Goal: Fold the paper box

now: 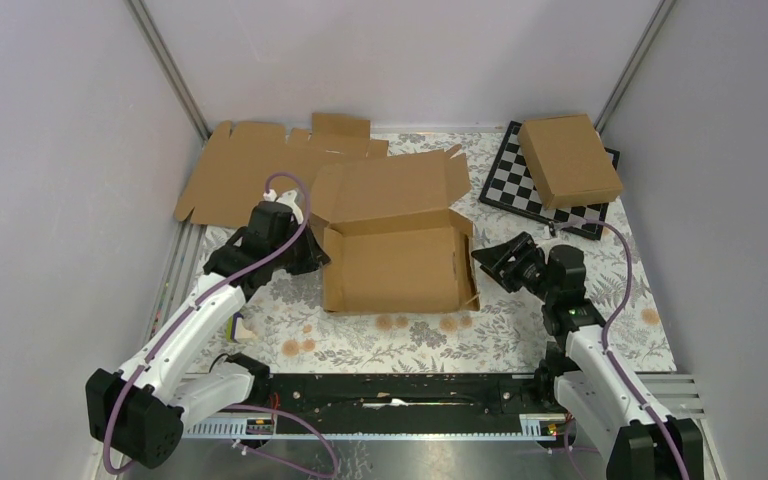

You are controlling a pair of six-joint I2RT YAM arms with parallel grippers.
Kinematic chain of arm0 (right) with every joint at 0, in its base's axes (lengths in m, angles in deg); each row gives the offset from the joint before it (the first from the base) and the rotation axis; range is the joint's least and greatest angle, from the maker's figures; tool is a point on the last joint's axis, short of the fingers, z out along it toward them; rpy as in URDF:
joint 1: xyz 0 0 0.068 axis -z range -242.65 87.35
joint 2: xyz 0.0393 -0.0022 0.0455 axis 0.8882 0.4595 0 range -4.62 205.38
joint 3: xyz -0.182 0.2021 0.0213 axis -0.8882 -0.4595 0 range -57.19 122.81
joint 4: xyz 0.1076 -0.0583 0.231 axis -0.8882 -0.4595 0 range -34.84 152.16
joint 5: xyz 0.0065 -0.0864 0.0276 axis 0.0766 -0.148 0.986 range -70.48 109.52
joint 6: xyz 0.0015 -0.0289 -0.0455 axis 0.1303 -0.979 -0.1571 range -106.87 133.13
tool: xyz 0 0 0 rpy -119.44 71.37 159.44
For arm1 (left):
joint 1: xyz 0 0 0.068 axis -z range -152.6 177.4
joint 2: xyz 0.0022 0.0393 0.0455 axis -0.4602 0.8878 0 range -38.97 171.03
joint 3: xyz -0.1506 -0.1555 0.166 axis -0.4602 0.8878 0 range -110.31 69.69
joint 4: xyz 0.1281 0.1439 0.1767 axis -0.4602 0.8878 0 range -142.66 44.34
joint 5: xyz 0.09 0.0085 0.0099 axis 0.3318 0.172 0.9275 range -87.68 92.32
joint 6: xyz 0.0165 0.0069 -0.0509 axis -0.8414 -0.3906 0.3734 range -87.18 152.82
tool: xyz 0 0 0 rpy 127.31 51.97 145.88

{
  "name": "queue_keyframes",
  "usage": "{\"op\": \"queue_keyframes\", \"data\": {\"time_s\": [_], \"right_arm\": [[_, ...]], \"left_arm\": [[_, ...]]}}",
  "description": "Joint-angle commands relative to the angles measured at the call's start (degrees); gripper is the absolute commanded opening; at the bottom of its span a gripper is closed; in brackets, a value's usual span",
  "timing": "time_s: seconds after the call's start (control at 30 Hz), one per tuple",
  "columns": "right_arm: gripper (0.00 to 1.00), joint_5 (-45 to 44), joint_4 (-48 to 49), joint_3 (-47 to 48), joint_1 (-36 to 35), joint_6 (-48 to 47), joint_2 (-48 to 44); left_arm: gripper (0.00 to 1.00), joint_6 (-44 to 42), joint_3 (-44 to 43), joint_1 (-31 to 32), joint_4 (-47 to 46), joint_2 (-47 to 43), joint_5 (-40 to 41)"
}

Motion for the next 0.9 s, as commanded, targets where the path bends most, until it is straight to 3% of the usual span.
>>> {"op": "queue_keyframes", "data": {"time_s": [0.0, 0.2, 0.37, 0.57, 0.73, 0.8, 0.87], "right_arm": [[0.61, 9.65, 14.36, -1.66, 0.10, 7.27, -1.04], [0.60, 10.28, 18.47, -3.92, 0.14, 11.21, -1.79], [0.94, 4.69, 9.73, -3.65, 0.17, 6.95, -5.51], [0.99, -0.93, -0.34, -1.44, 0.11, -2.75, -6.71], [0.90, -2.51, -8.35, 3.40, 0.17, -12.91, -3.44], [0.79, -3.15, -12.20, 5.30, 0.11, -15.99, -2.27], [0.59, -3.65, -13.82, 6.24, 0.11, -17.73, -2.28]], "left_arm": [[0.00, -0.43, -1.63, -0.38, -1.72, -0.33, -0.95], [0.00, -0.25, -1.58, -0.37, -0.93, -0.58, 1.35], [0.00, -0.42, -2.38, -0.37, -0.09, -1.51, 1.75], [0.00, -0.52, -3.80, -0.37, 1.01, -2.22, 1.50], [0.00, -0.61, -4.14, -0.37, 1.44, -2.44, 1.58], [0.00, -0.60, -4.22, -0.37, 1.45, -2.48, 1.59], [0.00, -0.73, -4.22, -0.37, 1.45, -2.18, 1.69]]}}
